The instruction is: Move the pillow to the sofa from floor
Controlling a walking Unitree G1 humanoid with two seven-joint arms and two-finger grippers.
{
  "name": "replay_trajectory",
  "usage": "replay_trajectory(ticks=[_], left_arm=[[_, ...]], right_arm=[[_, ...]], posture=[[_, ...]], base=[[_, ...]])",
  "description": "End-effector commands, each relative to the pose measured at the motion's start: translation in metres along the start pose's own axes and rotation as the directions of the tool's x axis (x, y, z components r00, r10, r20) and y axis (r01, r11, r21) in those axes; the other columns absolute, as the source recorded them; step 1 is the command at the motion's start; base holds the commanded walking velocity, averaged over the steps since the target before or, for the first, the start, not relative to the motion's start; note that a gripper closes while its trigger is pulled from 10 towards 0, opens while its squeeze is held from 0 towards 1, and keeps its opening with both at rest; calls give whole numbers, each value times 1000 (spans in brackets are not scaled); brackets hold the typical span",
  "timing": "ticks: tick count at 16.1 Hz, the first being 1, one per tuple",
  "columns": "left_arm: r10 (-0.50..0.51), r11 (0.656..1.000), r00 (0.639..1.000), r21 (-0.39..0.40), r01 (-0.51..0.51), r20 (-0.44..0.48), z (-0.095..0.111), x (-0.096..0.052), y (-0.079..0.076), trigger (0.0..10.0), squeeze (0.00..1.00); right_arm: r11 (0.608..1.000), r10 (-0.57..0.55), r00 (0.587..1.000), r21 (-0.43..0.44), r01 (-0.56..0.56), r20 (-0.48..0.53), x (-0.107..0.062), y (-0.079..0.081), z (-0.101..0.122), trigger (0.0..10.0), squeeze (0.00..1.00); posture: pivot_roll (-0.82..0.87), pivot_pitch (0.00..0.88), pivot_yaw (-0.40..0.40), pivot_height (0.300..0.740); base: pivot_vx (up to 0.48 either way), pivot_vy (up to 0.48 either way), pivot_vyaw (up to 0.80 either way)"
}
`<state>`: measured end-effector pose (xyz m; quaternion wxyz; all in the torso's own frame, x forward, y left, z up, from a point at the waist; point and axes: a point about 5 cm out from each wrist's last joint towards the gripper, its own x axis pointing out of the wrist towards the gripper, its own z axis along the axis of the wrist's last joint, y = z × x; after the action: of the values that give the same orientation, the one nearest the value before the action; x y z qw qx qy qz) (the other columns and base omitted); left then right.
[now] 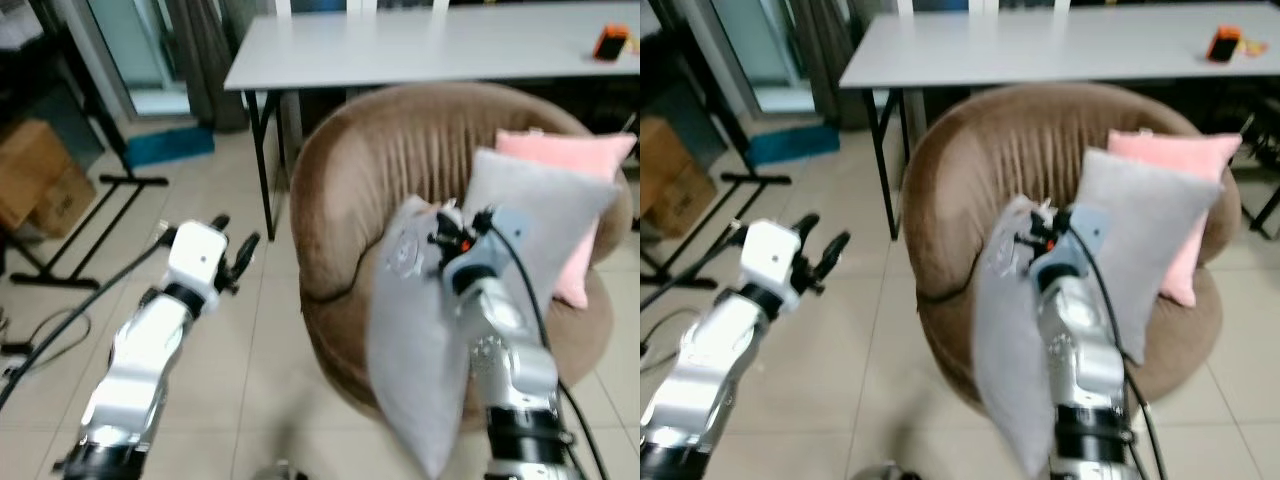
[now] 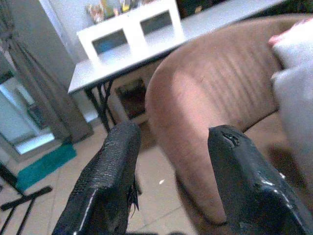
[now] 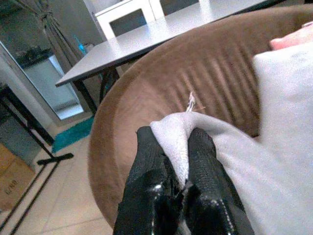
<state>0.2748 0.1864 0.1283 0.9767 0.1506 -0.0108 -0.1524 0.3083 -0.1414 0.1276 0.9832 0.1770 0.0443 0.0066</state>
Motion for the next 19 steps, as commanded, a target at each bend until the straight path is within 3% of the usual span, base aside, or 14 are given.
replay_trajectory(ticks=[1, 6, 16, 19], left_arm=[[-11, 1000, 1000, 4, 11, 21, 6, 3, -1, 10000, 0], [-22, 1000, 1000, 8, 22, 18, 6, 2, -2, 10000, 0], [-63, 997, 998, 36, 62, 10, 5, 1, -5, 10000, 0], [-69, 997, 998, 37, 68, 9, 5, 1, -6, 10000, 0]], right_arm=[[999, 50, 998, -9, -49, 46, 2, 10, 14, 10000, 0], [996, 86, 995, 13, -87, 54, 3, 17, 18, 10000, 0], [997, 65, 991, 43, -70, 114, 5, 17, 27, 10000, 0], [996, 66, 991, 47, -72, 114, 6, 16, 29, 10000, 0]], posture=[[-38, 0, 75, 740], [-32, 0, 72, 740], [-32, 0, 68, 740], [-32, 0, 64, 740]], base=[[341, 0, 0], [337, 0, 0], [334, 0, 0], [324, 0, -685]])
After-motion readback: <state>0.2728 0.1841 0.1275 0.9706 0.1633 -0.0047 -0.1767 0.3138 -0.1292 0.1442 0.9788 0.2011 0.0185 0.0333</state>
